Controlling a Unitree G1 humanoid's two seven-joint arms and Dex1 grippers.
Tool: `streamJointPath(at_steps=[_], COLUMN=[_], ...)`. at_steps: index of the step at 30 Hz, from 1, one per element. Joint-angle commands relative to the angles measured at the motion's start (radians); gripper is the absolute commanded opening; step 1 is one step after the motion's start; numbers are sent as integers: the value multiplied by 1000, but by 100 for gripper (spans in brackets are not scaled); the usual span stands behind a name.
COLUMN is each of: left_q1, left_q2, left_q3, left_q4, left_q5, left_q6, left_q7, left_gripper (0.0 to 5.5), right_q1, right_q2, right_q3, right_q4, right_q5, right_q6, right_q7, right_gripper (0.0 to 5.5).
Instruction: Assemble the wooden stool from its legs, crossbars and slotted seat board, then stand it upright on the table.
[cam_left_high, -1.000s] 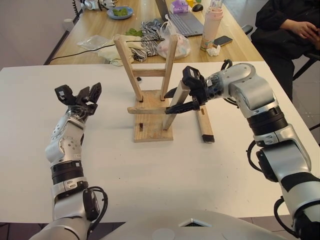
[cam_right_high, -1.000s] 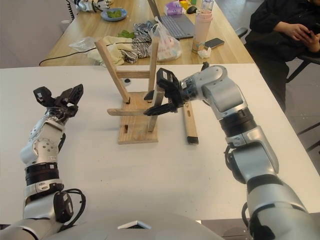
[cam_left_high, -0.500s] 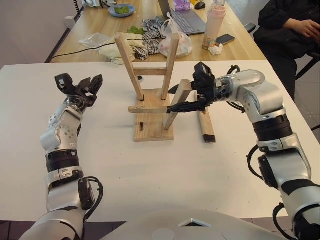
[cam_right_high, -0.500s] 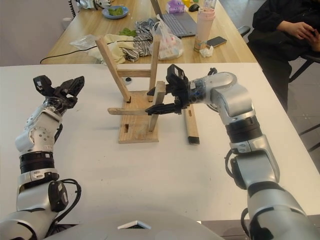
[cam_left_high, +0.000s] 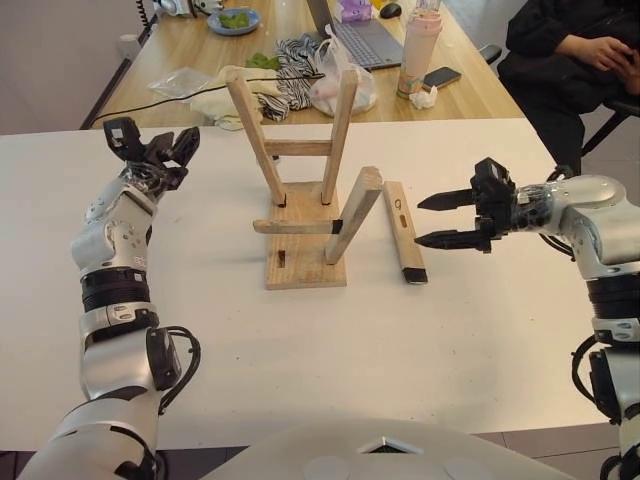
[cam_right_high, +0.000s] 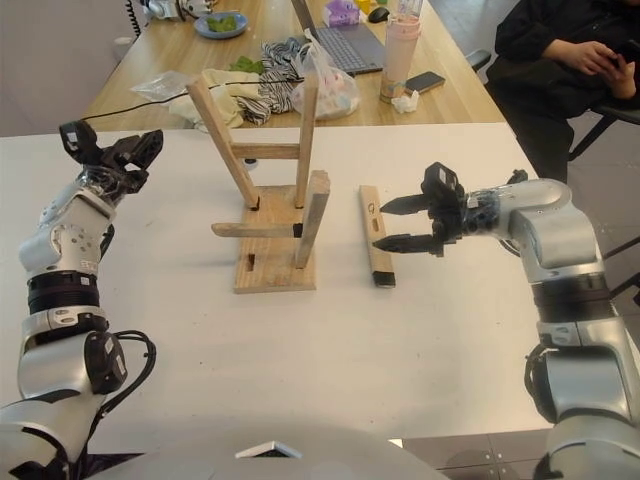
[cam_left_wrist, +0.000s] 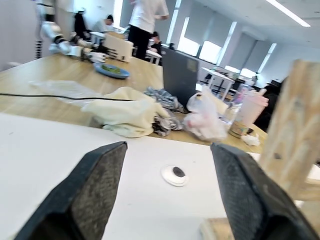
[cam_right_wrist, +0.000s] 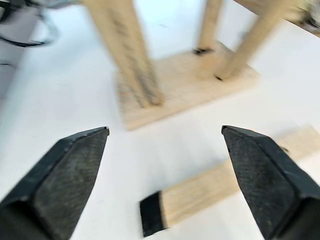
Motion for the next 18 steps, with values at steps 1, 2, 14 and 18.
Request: streamJointPath(at_steps=[1,2,14,18], left_q1=[86,103,92,86], left_q2=[-75,-84,-128,-162], left_q3=[48,54,73,41], left_q4=[-83,-100,-143,-187], left_q5=[-8,-7,7,14], left_q6=[-33,-36,-63,-75], left_q7=[109,126,240,246], left_gripper=[305,305,305,305], right_q1=[51,92,320,310], right_q2=[220,276,377,350], right_q3=[-109,-129,-10,-58], right_q4=[-20,-70,-87,36], right_q5=[9,19,-223,-218], right_q6=[135,165,16,-22], right_q7=[-389,-472,-799,-788], right_gripper=[441,441,432,366])
